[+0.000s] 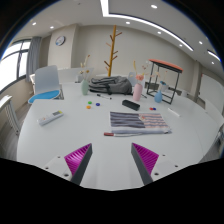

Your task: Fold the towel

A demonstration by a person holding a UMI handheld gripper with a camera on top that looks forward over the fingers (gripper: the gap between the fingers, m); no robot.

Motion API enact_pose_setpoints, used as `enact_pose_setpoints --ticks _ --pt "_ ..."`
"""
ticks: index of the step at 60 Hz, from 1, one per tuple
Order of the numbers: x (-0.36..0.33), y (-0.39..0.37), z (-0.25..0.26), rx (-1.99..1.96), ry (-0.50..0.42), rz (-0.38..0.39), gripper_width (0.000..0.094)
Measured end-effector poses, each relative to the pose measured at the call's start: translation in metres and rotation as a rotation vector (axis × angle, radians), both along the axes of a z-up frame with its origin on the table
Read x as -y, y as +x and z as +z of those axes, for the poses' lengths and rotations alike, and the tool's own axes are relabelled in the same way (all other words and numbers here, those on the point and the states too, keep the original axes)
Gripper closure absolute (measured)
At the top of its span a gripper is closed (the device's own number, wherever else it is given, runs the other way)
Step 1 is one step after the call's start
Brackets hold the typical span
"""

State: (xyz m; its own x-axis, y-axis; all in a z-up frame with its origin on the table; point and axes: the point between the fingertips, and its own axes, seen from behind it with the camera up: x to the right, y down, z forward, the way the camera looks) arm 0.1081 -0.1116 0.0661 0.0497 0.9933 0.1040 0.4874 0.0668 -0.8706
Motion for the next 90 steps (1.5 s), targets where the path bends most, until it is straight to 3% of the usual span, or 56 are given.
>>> enact_pose_setpoints --ticks 21,47,50,52,55,56,62,70,78,84,90 --pt "-0.016 -0.130 -0.041 0.011 -0.049 0.017 0.0085" --pt "-0.029 -0.236 -0.079 0.087 -0.025 0.050 0.0095" --pt "-0.029 -0.236 -0.085 0.107 -0.030 0.050 0.0170" --pt "-0.027 -0.237 -0.088 0.113 -0.040 0.054 0.0372" --pt "-0.037 -0.238 -0.087 0.119 0.008 0.028 0.0837" --pt "-0.045 -0.238 -0.086 0.118 0.040 0.001 0.0868" --pt "-0.042 -0.234 -0.087 0.139 0.047 -0.011 0.0884" --pt "-0.003 -0.222 -0.075 0.177 -0.118 0.037 0.0894" --pt "0.020 -0.218 -0.011 0.119 -0.238 0.068 0.0895" --pt "-0.016 -0.221 0.031 0.076 -0.289 0.015 0.0894" --pt "-0.078 -0.221 0.046 0.066 -0.265 -0.035 0.0894"
